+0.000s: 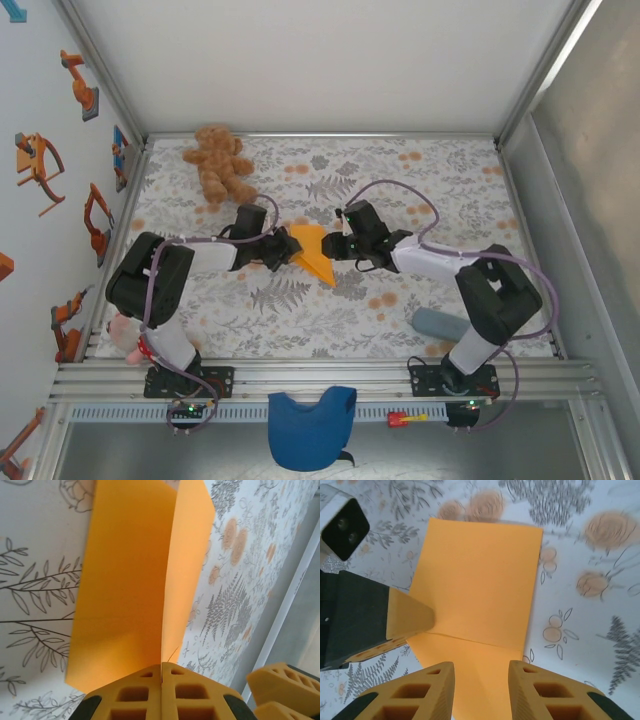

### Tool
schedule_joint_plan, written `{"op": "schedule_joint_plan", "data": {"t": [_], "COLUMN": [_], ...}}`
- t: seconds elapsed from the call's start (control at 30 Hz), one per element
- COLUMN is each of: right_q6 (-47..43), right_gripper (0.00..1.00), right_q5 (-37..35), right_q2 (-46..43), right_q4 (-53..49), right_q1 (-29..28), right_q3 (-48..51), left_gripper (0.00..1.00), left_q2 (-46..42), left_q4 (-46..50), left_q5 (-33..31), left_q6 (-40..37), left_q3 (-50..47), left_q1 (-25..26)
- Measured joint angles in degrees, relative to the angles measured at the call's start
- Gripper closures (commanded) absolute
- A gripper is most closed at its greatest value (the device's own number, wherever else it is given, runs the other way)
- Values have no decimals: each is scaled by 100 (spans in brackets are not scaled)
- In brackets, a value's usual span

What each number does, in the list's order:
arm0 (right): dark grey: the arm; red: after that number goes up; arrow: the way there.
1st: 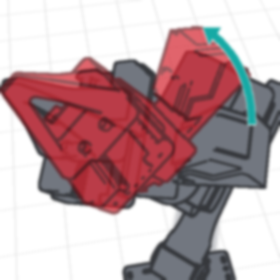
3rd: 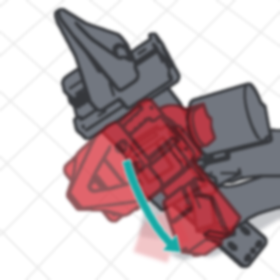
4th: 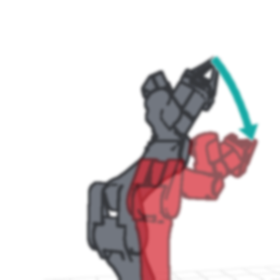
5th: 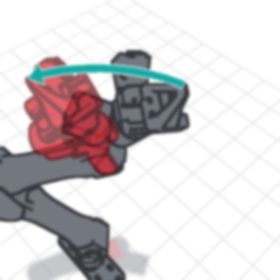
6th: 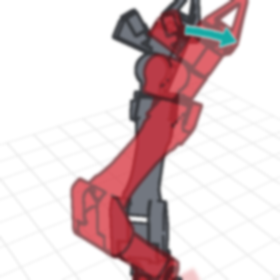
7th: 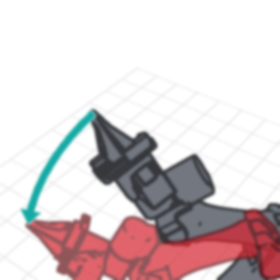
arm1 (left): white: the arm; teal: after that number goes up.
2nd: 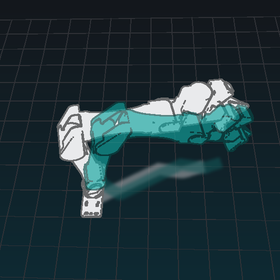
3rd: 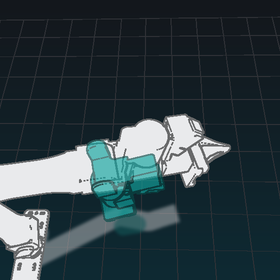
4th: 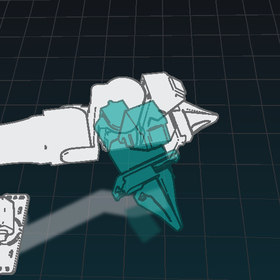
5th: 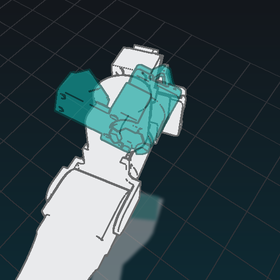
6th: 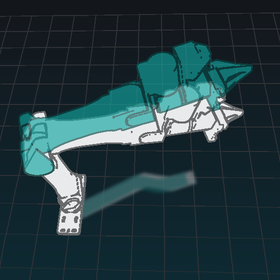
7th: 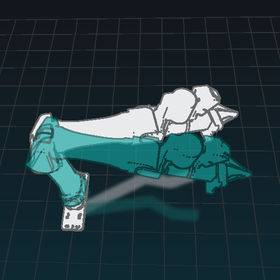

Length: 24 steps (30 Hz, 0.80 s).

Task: Fold a paper plane with a square sheet of paper (pick it up from the middle)
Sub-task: Fourth fold the wing at the center of the table.

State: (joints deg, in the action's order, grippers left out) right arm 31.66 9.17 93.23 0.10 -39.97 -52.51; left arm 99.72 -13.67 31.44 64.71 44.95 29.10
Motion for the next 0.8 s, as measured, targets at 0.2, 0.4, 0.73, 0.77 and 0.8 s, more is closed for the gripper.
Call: {"op": "schedule_joint_plan", "data": {"t": [0.2,0.4,0.73,0.77,0.8], "right_q6": [-632,-881,-905,-920,-927], "right_gripper": [67,65,67,67,67], "right_q5": [-920,-1495,-1808,-1823,-1834], "right_q2": [-164,109,667,697,715], "right_q4": [-140,-221,-221,-219,-214], "right_q1": [-664,-1215,-1279,-1281,-1281], "right_q3": [157,157,59,26,2], "left_gripper": [96,96,96,96,96], "left_q2": [-26,0,44,46,46], "left_q4": [396,579,758,763,765], "left_q5": [-227,-323,-339,-341,-341], "left_q6": [42,105,129,131,131], "left_q3": [380,494,531,531,533], "left_q1": [74,98,107,109,116]}}
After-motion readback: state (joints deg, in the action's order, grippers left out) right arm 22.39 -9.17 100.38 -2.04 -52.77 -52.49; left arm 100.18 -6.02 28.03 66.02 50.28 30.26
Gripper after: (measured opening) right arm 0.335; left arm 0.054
